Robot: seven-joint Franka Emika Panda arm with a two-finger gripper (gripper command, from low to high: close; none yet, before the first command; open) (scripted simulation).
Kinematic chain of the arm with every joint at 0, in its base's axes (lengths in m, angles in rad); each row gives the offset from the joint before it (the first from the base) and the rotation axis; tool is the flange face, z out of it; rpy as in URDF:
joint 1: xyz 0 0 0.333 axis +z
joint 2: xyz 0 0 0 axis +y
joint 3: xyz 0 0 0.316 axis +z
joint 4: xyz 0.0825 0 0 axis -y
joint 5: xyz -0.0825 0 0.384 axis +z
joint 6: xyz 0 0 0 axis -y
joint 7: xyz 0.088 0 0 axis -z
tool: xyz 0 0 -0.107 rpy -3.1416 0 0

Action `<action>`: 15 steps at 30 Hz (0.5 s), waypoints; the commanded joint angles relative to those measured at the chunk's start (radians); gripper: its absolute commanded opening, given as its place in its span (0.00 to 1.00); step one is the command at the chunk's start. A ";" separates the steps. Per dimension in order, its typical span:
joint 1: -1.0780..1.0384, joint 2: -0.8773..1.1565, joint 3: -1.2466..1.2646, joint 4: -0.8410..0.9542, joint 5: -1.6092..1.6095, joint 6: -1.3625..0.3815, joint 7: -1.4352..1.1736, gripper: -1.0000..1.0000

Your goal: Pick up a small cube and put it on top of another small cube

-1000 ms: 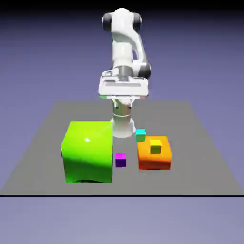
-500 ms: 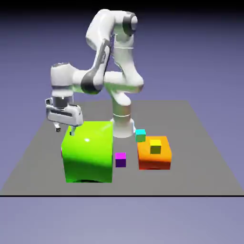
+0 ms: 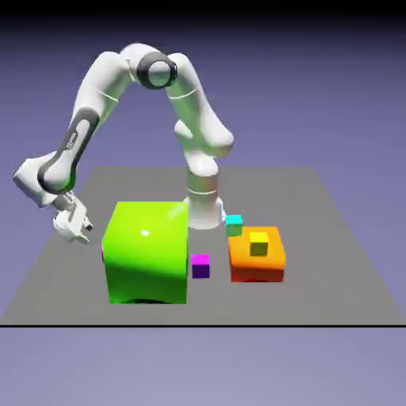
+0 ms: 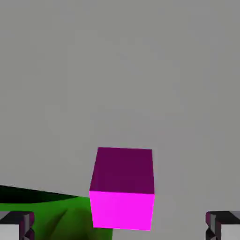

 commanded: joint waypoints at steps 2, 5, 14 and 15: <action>0.005 0.047 0.018 -0.042 0.030 0.087 -0.021 0.50; 0.010 0.083 0.032 -0.075 0.053 0.155 -0.037 0.00; 0.051 -0.080 0.161 0.057 -0.091 -0.032 0.088 0.00; 0.049 -0.088 0.197 0.091 -0.127 -0.036 0.079 0.00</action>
